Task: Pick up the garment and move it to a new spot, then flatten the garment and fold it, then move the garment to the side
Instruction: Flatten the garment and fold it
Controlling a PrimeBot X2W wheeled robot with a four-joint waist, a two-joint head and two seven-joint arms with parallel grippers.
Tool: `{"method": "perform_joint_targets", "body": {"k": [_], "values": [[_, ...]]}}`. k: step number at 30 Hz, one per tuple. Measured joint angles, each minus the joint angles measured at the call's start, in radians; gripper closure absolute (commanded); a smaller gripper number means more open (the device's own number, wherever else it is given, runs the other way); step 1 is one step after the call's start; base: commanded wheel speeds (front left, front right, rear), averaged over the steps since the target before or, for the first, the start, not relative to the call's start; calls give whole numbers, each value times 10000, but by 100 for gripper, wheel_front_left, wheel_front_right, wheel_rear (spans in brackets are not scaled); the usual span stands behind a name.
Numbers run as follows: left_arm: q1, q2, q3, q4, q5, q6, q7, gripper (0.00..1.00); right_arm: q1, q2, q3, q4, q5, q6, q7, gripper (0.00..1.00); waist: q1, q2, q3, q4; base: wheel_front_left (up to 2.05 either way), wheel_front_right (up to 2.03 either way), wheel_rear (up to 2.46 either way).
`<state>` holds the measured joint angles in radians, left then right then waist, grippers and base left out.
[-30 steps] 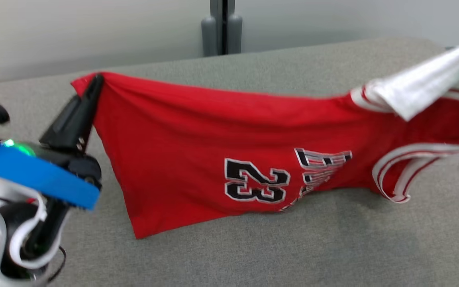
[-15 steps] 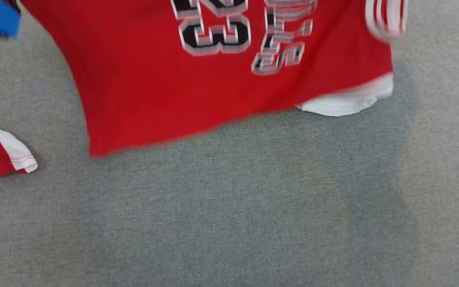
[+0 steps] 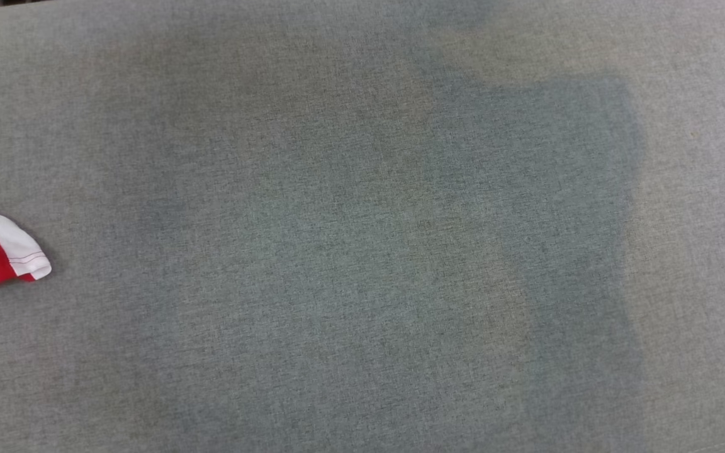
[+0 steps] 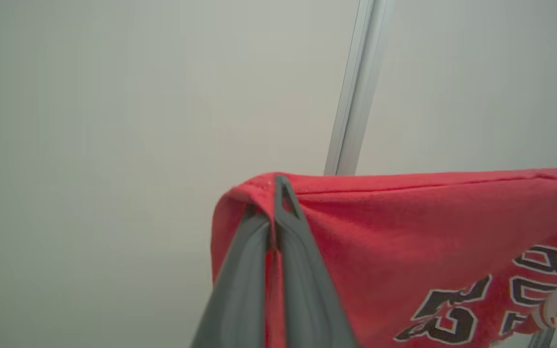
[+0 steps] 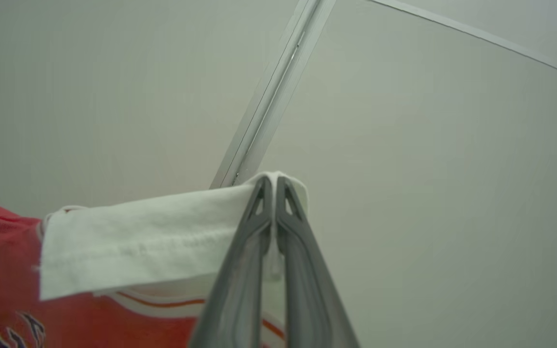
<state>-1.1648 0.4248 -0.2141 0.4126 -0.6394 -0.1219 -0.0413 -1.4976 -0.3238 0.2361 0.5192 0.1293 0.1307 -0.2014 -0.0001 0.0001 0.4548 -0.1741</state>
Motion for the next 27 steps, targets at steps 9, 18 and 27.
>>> {"method": "perform_joint_targets", "body": {"k": [9,18,27], "values": [[2924,-445,-1764,1601,-15,-69,-1323,100,4112,199,1189,1676,1323,2,232,100,0,0,-181,-5,0,0,0],[5748,-694,-2531,2420,-284,-73,-1906,100,7978,-336,786,1053,2909,0,2489,100,0,0,-1238,232,0,0,0],[8597,-894,-2598,1457,-487,604,-2084,100,12006,2,-1411,-2569,2773,0,5609,100,-2,0,-2482,525,0,0,0]]}}
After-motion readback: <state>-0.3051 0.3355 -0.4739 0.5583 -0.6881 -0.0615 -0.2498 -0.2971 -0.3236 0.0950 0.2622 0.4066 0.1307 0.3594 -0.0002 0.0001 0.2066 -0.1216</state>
